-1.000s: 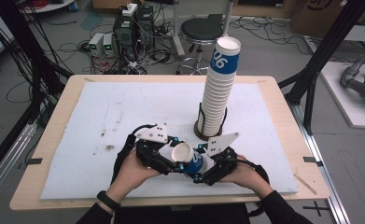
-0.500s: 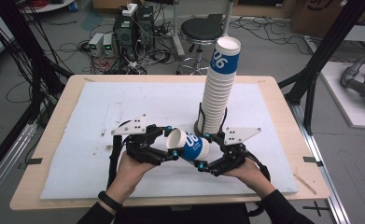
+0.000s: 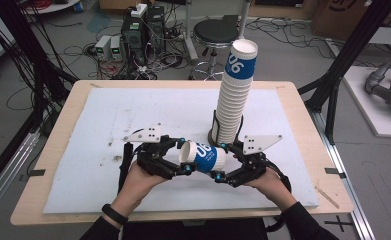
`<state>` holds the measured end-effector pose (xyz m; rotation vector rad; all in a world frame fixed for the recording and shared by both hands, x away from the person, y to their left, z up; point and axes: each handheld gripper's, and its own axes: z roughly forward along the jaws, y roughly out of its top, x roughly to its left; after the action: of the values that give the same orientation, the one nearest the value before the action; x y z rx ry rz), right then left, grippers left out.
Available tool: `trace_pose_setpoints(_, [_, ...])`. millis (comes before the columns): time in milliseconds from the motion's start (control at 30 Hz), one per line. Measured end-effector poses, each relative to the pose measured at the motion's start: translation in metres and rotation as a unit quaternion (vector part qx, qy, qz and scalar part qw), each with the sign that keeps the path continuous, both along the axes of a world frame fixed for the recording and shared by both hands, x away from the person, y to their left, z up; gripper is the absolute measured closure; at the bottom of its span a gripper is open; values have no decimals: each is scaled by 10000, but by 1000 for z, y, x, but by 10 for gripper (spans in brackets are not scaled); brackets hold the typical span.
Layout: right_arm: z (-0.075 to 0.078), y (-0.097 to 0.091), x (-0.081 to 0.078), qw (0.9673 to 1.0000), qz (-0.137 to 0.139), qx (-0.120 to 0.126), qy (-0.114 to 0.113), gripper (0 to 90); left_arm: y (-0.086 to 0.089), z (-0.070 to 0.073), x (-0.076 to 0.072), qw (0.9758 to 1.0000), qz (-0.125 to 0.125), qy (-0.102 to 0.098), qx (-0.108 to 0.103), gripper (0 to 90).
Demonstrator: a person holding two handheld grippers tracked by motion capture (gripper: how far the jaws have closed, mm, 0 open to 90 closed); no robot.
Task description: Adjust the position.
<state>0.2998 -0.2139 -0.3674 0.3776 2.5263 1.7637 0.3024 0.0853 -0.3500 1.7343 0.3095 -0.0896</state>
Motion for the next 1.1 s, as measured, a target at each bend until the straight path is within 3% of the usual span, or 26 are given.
trace_pose_setpoints(133, [1, -1, -1, 9996, 61, -239, -109, 213, -3, 1, -1, 9992, -58, -32, 390, 238])
trace_pose_setpoints(267, [4, 1, -2, 9984, 126, -463, -282, 205, -3, -1, 1, 9987, -158, -13, 483, 293])
trace_pose_setpoints(400, [6, -1, -3, 9990, 81, -325, -311, 171, 1, -6, 5, 9996, -244, 40, 130, 294])
trace_pose_setpoints(467, [8, -3, -3, 9994, 53, -196, -282, 171, 5, -9, 6, 9995, -249, 61, -160, 295])
trace_pose_setpoints(633, [9, -6, -3, 9998, -58, 173, -66, 159, 11, -13, 7, 9974, -203, -59, -684, 296])
trace_pose_setpoints(767, [9, -3, -3, 9990, -113, 424, 80, 146, 10, -14, 6, 9953, -231, -103, -934, 297])
trace_pose_setpoints(900, [8, 1, -4, 9987, -116, 467, 172, 146, 5, -16, 5, 9961, -272, -135, -825, 296])
trace_pose_setpoints(1000, [8, 3, -5, 9986, -66, 495, 166, 149, 1, -15, 3, 9974, -289, -235, -609, 293])
trace_pose_setpoints(1100, [9, 0, -3, 9990, 13, 417, 157, 173, 0, -12, 2, 9984, -279, -206, -448, 292])
